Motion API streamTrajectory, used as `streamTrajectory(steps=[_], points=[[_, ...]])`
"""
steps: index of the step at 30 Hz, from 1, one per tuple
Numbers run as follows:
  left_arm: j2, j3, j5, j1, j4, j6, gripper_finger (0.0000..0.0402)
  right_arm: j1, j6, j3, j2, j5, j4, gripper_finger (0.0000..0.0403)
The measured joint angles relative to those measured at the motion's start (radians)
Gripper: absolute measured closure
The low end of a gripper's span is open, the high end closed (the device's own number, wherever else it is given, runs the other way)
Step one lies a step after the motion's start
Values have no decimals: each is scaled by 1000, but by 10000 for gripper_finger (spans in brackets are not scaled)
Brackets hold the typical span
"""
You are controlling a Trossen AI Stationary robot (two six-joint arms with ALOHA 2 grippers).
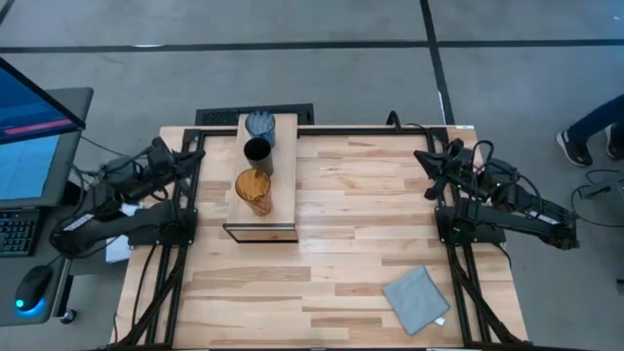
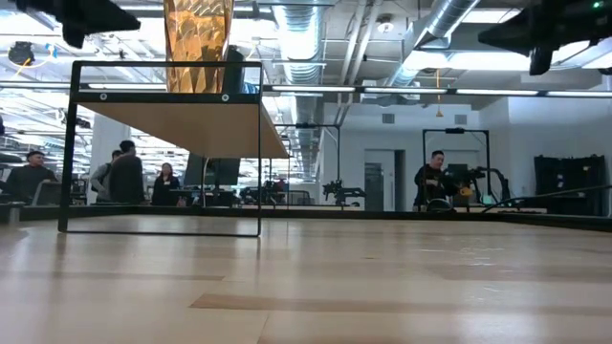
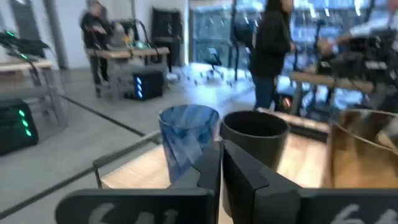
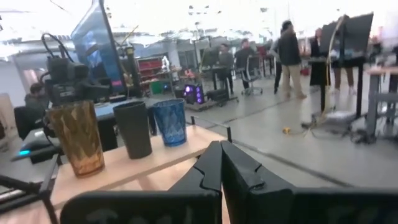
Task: Stack small to large cups/mugs on shelf
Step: Return to Home Position
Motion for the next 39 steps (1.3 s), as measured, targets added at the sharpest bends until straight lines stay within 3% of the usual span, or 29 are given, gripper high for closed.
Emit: streamTrajectory(steps=[6, 15, 21, 30, 39], points=[[-143, -198, -59, 0, 115, -5, 399, -1, -95, -100, 0, -4, 182, 377], [-112, -353, -89, 0, 330, 27, 401, -20, -27, -297, -1, -7, 463, 377], [-113, -429, -87, 0, 357, -2, 401, -43, -25, -366, -2, -15, 579, 377], [-143, -566, -61, 0, 449, -10, 401, -47, -23, -388, -2, -62, 568, 377], [-135, -574, -56, 2, 462, 10, 402, -47, 18, -389, -2, -54, 471, 377]])
